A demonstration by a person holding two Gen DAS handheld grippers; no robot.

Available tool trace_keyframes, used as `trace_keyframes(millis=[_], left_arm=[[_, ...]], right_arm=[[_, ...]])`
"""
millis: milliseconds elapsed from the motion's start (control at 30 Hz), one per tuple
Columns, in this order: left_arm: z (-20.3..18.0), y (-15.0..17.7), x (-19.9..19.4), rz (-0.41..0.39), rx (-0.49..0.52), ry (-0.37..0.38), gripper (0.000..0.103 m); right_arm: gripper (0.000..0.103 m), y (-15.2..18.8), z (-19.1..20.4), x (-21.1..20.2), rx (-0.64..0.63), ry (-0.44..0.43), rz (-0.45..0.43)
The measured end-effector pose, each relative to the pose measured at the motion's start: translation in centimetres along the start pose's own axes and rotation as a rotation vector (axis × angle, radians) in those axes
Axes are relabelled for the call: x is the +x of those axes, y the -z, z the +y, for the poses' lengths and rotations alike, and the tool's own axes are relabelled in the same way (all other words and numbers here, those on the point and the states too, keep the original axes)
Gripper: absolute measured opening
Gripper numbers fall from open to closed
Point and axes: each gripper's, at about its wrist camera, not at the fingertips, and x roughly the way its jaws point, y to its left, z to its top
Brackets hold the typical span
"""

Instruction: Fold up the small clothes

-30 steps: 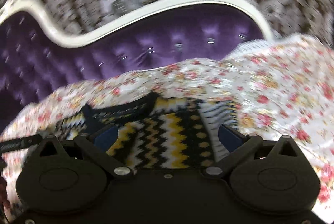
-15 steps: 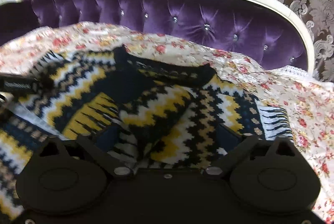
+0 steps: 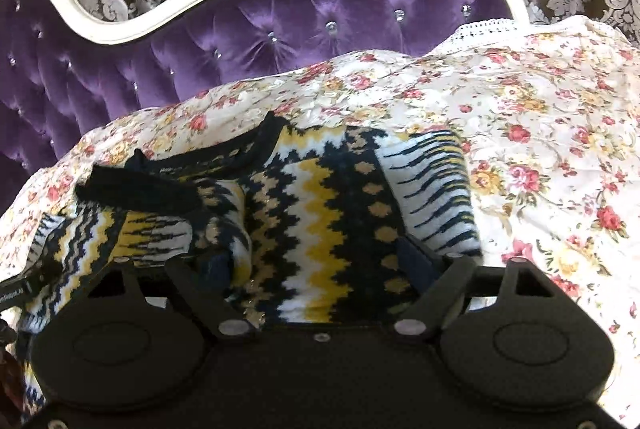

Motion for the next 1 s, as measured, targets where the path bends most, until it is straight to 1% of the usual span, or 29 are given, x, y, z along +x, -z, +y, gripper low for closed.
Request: trace_keyframes(millis=[233,300,367,400,433,467,500,533,567,667,767,833,867,933,1000], left_arm=[[0.0,0.0,-0.1,-0.005,-0.003,0.0,0.092],[0.0,0.0,-0.1,-0.007,-0.004,-0.001,0.092],[0.0,0.0,-0.1,-0.007,-0.004,0.0,0.092],[0.0,0.0,-0.1,-0.007,-0.004,0.0,0.092],[0.0,0.0,-0.1,-0.007,-0.005,0.001,0.092],[0.0,0.0,-0.1,-0.007,-0.008,0.002,0.092],[0.0,0.0,-0.2,-0.007,-0.01,0.003,0.092],[0.0,-0.1,-0.2,-0.007,-0.012,0.005,0.092],[0.1,-0.1,-0.2,-0.006,-0.017,0.011,0.092],[0.3,-0.7,-0.4,0.016,-0.024,0.024,0.092],[0.6,-1.5,-0.9,0.039,-0.05,0.01,0.091],[0.7,-1.9,-1.7,0.017,-0.059,-0.007,0.091],[0.8,-2.1,-2.1,0.002,-0.058,-0.006,0.091],[0.6,-2.2,-2.4,-0.011,-0.034,-0.016,0.092],[0.4,-2.0,-1.9,0.011,0.006,-0.052,0.092]], right_arm=[[0.075,-0.3,-1.6,-0.3,0.069,-0.001,-0.009],[0.072,-0.5,-2.1,-0.2,0.089,-0.015,-0.013],[0.064,-0.5,-2.6,-0.1,0.11,-0.031,-0.02],[0.062,-0.4,-2.9,-0.1,0.12,-0.043,-0.027],[0.055,-0.4,-3.1,-0.1,0.129,-0.059,-0.033],[0.045,-0.4,-3.2,-0.1,0.138,-0.079,-0.038],[0.037,-0.3,-3.4,-0.1,0.146,-0.101,-0.047],[0.019,-0.3,-3.4,-0.1,0.15,-0.113,-0.052],[0.014,-0.4,-3.3,-0.2,0.149,-0.12,-0.058],[0.012,-0.6,-2.6,-0.8,0.102,-0.144,-0.085],[0.011,-0.9,-2.2,-2.3,0.082,-0.16,-0.152],[0.011,-1.2,-2.6,-3.3,0.09,-0.145,-0.196],[0.011,-1.4,-2.8,-3.5,0.093,-0.136,-0.203],[0.011,-1.5,-3.2,-3.2,0.096,-0.101,-0.178],[0.011,-1.2,-3.5,-2.2,0.106,-0.049,-0.134]])
